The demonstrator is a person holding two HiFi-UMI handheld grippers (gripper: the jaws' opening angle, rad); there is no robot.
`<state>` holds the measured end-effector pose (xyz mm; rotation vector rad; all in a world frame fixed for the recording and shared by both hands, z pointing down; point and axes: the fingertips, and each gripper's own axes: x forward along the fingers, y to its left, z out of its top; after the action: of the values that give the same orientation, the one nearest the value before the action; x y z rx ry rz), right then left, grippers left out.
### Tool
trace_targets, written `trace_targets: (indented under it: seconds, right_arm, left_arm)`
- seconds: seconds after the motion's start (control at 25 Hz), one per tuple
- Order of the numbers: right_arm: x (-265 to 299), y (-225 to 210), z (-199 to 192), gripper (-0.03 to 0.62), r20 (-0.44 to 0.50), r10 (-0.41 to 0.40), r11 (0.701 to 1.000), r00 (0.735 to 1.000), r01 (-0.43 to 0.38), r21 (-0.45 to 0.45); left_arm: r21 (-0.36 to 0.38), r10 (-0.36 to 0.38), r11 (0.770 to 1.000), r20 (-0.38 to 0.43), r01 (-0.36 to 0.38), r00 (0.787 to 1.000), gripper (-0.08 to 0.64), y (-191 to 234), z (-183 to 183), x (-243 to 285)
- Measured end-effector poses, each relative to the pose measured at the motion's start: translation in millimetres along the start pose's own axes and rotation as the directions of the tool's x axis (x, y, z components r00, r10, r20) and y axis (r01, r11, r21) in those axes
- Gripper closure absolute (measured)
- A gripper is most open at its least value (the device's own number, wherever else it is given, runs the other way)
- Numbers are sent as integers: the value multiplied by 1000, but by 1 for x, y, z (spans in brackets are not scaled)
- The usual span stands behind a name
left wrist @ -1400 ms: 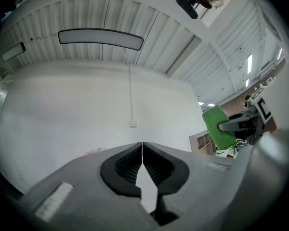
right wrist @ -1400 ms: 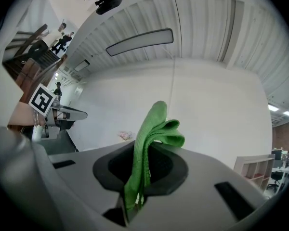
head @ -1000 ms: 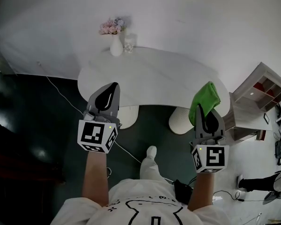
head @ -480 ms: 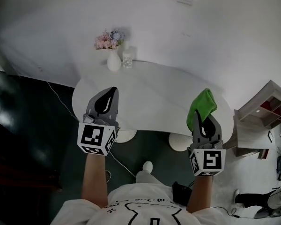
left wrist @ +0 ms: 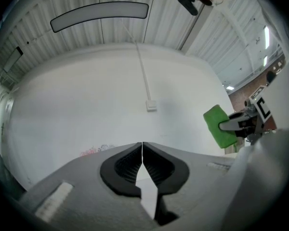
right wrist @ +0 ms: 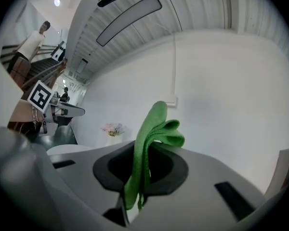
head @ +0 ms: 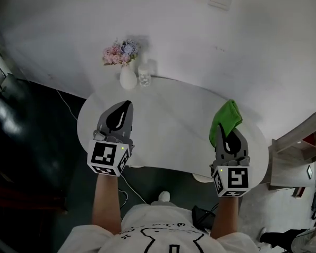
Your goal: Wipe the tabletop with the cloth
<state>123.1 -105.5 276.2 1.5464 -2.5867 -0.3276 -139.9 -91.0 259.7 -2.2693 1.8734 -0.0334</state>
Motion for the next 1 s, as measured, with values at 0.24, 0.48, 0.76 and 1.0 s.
trace_targets:
  seconds: [0.24, 0.48, 0.76, 1.0]
  right_arm:
    - [44, -6, -8, 546, -4, 45, 999, 999, -45, 27]
    - [92, 12, -19, 547, -38, 108, 991, 993, -105, 83]
    - [163, 33, -35, 548, -86, 164, 983, 983, -155, 94]
    - [232, 57, -52, 547, -152, 206, 977, 967, -196, 78]
  left_arm:
    - [4, 30, 1000, -30, -30, 999, 541, 13, -15, 27]
    - [-4, 41, 999, -59, -42, 997, 541, 30, -33, 47]
    - [-16, 39, 999, -92, -41, 995, 541, 64, -56, 78]
    - [-27, 38, 999, -108, -41, 993, 541, 104, -69, 108]
